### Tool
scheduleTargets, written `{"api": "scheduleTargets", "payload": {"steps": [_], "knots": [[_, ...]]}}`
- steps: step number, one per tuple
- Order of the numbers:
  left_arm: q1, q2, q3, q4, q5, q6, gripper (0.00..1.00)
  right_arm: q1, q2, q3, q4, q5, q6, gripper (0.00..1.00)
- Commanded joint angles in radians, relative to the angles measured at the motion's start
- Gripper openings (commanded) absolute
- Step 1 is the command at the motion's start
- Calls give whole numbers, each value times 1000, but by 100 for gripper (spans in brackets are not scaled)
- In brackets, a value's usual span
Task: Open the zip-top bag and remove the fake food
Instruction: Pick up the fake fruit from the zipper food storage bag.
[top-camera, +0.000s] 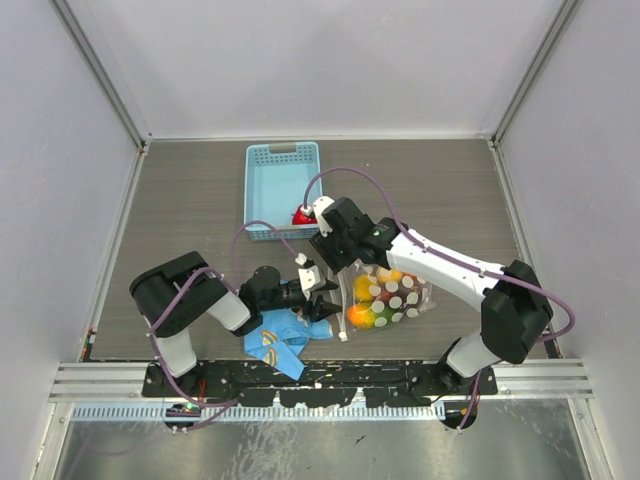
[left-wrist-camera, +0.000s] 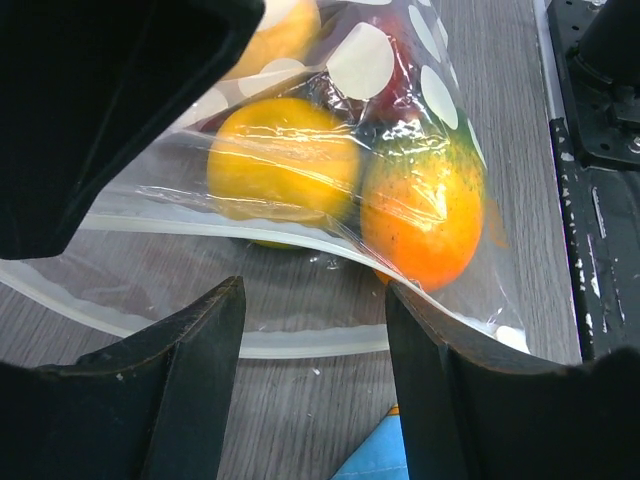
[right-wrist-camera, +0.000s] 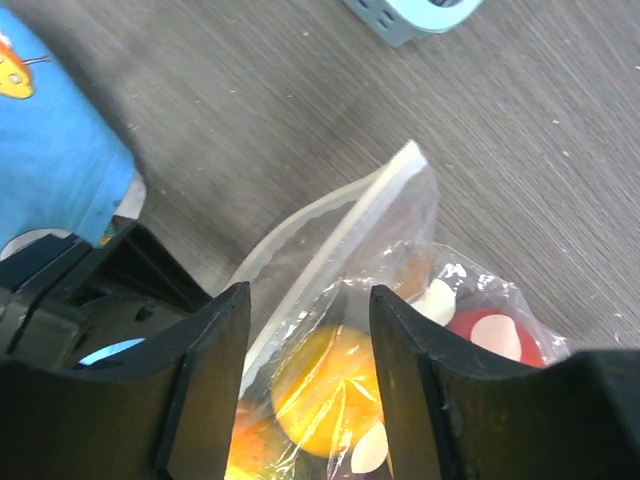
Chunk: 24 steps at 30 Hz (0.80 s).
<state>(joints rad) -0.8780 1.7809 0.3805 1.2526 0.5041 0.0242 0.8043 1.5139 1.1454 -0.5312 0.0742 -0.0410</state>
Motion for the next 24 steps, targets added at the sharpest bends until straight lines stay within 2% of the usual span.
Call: {"api": "scheduleTargets", "payload": {"steps": [1, 3, 4, 5, 6, 19, 21, 24], "knots": [[-7, 21, 27, 125, 25, -25, 59, 11, 8, -4, 45, 130, 49, 58], [-8, 26, 34, 133, 25, -30, 58, 18, 20, -12, 54, 182, 51, 59], [-9, 27, 38, 133, 24, -32, 59, 23, 24, -16, 57, 193, 53, 70], [-9, 29, 41, 134, 22, -34, 59, 31, 27, -21, 63, 205, 51, 95], [-10, 32, 45, 134, 21, -36, 58, 38, 30, -26, 66, 216, 47, 99], [-14, 36, 53, 144, -6, -49, 58, 73, 73, -93, 88, 258, -52, 99], [-14, 34, 50, 145, -8, -50, 58, 73, 73, -98, 90, 273, -54, 92], [-14, 36, 46, 146, -12, -51, 58, 73, 66, -104, 94, 296, -56, 71]]}}
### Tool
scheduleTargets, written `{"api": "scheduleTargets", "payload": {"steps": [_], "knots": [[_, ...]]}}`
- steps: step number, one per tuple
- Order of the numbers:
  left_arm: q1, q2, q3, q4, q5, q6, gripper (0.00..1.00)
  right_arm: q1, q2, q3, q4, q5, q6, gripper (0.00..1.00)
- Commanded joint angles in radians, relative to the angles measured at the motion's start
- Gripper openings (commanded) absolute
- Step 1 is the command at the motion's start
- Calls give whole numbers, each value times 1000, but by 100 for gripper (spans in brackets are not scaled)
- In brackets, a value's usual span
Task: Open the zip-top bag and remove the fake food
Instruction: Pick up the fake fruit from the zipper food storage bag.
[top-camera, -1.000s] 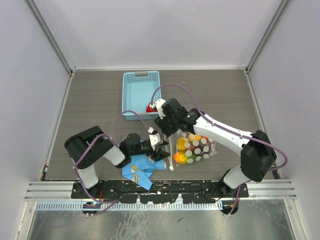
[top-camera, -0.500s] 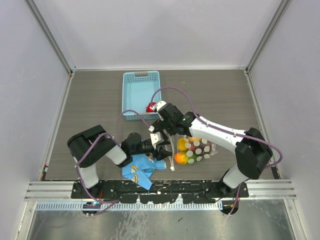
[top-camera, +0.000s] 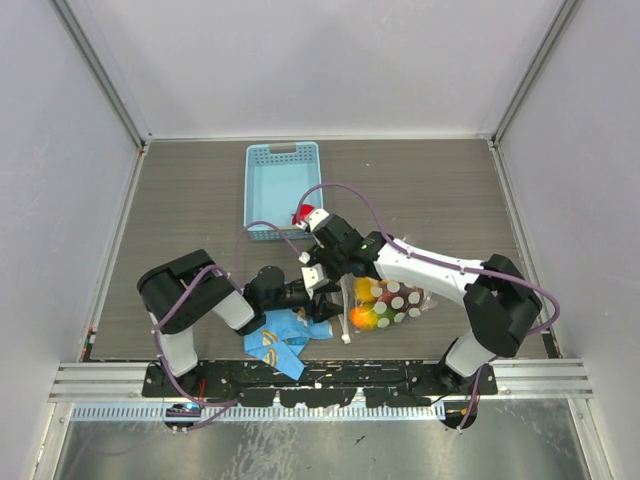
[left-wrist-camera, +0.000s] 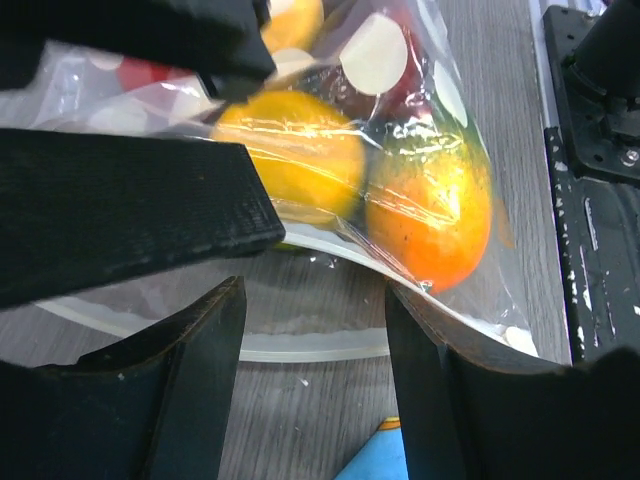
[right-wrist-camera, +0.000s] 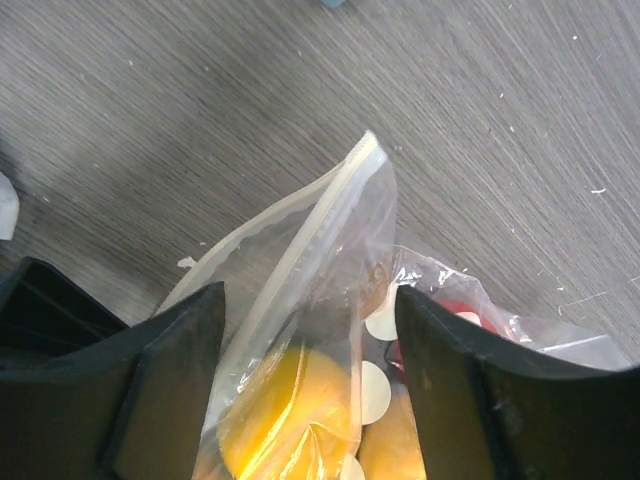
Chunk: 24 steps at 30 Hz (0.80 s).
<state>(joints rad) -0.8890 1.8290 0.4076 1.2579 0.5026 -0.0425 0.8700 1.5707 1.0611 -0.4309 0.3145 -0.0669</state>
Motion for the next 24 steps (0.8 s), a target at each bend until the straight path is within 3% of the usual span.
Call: {"api": "scheduleTargets", "payload": {"steps": [1, 9, 12, 16, 24], "knots": [[-4, -11, 18, 142, -10, 15, 58, 6, 5, -21, -5, 60, -32, 66], [-4, 2, -2, 171, -21, 16, 58, -17, -28, -4, -23, -3, -33, 18], [-4, -8, -4, 172, -24, 23, 58, -41, -62, -4, -26, -78, -56, 7], [-4, -30, 2, 159, -18, 32, 59, -97, -118, -6, -35, -285, -85, 1], [-5, -74, 18, 99, 22, 34, 59, -273, -198, 70, -118, -783, -223, 1]]}}
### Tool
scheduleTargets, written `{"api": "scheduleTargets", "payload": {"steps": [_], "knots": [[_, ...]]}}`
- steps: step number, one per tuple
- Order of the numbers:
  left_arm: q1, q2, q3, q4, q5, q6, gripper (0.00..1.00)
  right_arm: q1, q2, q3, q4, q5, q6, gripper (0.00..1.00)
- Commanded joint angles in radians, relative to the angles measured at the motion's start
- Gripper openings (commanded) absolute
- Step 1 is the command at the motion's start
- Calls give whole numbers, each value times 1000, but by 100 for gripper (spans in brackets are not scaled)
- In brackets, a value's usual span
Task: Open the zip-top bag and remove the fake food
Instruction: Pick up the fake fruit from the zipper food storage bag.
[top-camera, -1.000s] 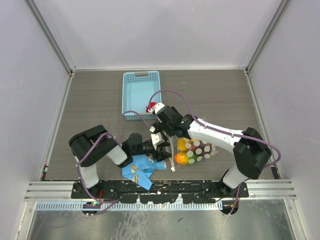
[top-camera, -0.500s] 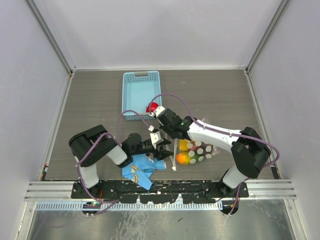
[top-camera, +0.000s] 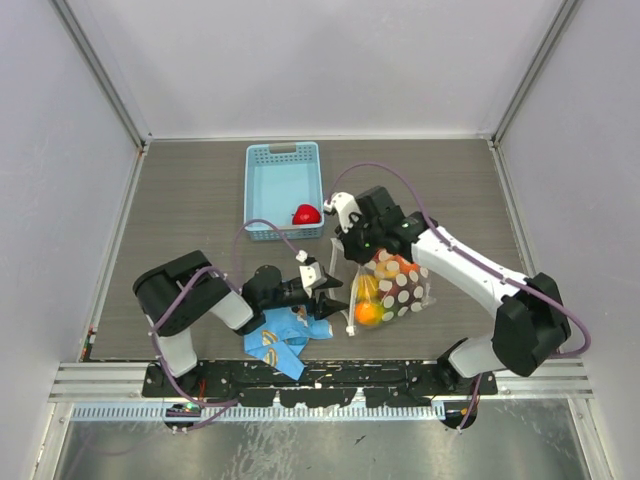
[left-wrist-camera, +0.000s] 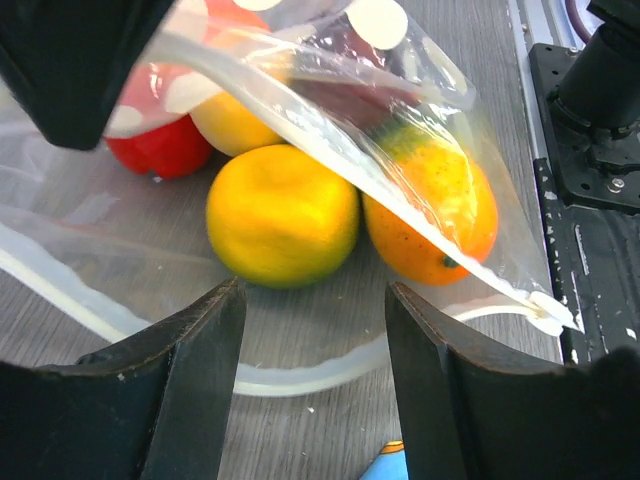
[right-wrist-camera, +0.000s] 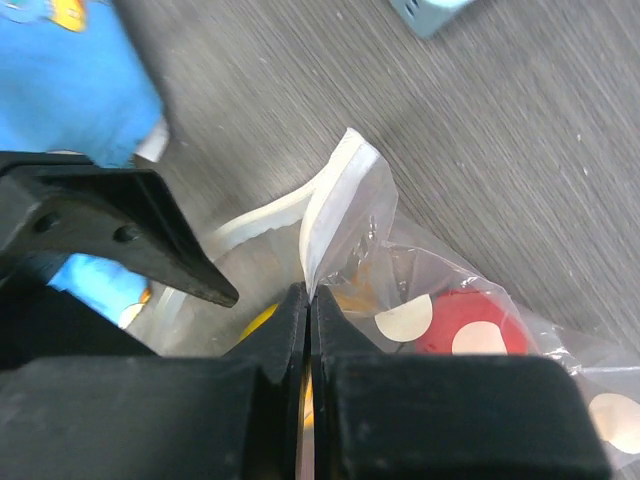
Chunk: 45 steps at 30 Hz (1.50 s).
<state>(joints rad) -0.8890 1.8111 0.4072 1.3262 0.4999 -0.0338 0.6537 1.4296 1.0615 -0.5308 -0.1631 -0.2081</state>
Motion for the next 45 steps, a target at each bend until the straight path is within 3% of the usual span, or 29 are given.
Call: {"api": "scheduleTargets", "payload": {"steps": [1, 11, 16, 22, 26, 33, 45], "knots": [[-4, -63, 21, 23, 28, 21, 59, -68, -60, 67, -19, -342, -88, 1], [-60, -144, 86, -204, 46, 53, 62, -106, -66, 20, 25, -394, -79, 1], [-67, -143, 76, -214, 66, 77, 68, -109, -66, 16, 31, -401, -76, 1], [-66, -173, 75, -283, -45, 103, 75, -114, -76, 14, 28, -444, -79, 1], [-67, -167, 85, -286, -121, 110, 85, -114, -77, 5, 30, -473, -80, 1], [-74, -98, 108, -236, -173, 98, 94, -114, -75, -4, 36, -489, -77, 1], [-104, -22, 167, -245, -218, 103, 94, -114, -59, -4, 50, -515, -61, 1]]}}
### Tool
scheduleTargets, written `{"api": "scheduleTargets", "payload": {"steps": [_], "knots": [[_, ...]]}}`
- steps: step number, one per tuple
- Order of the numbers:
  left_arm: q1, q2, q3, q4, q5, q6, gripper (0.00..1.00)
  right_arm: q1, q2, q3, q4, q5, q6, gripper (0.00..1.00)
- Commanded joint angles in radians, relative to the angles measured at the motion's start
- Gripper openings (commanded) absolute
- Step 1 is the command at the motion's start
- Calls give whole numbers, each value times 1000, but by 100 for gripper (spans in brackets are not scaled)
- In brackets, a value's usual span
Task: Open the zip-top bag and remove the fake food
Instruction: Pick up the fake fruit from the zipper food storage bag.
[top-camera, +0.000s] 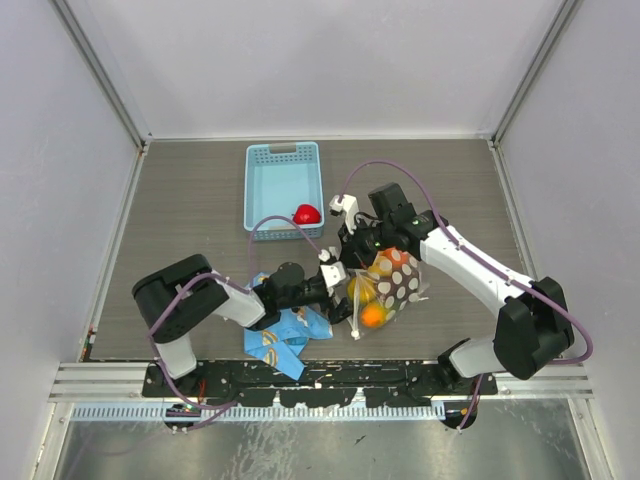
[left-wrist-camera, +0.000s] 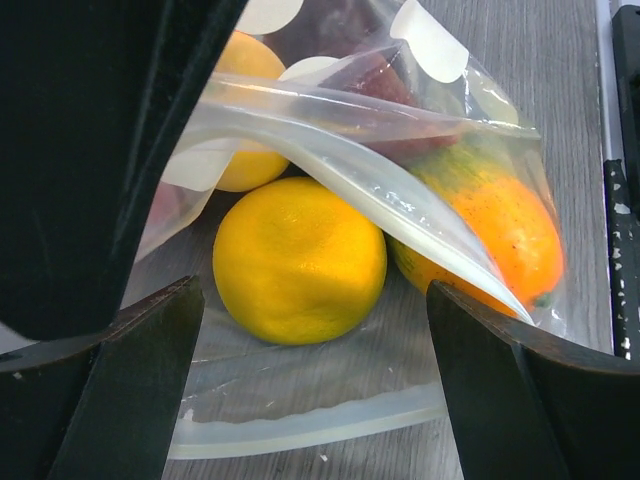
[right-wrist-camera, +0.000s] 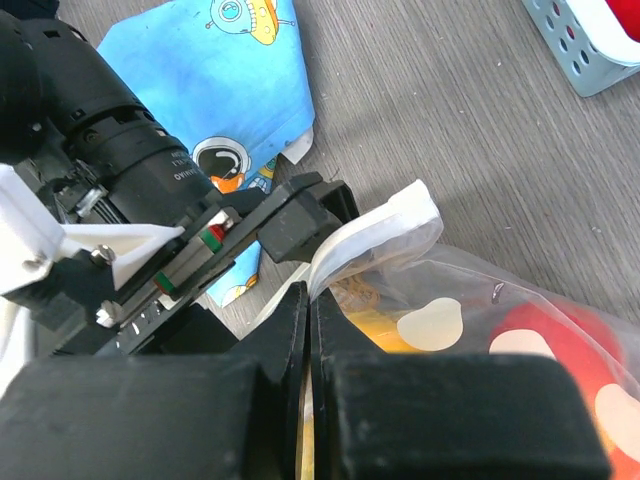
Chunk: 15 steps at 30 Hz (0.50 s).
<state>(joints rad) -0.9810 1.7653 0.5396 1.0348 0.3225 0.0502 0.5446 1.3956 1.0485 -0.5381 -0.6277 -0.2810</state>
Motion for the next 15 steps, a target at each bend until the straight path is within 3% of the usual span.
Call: {"api": "scheduleTargets", "payload": {"steps": [1, 15], "knots": [[-14, 31, 39, 47, -45, 22, 94, -5, -23, 8, 59, -52, 14, 1], [-31, 141, 102, 125, -189, 15, 97, -5, -4, 1, 81, -95, 44, 1]]}}
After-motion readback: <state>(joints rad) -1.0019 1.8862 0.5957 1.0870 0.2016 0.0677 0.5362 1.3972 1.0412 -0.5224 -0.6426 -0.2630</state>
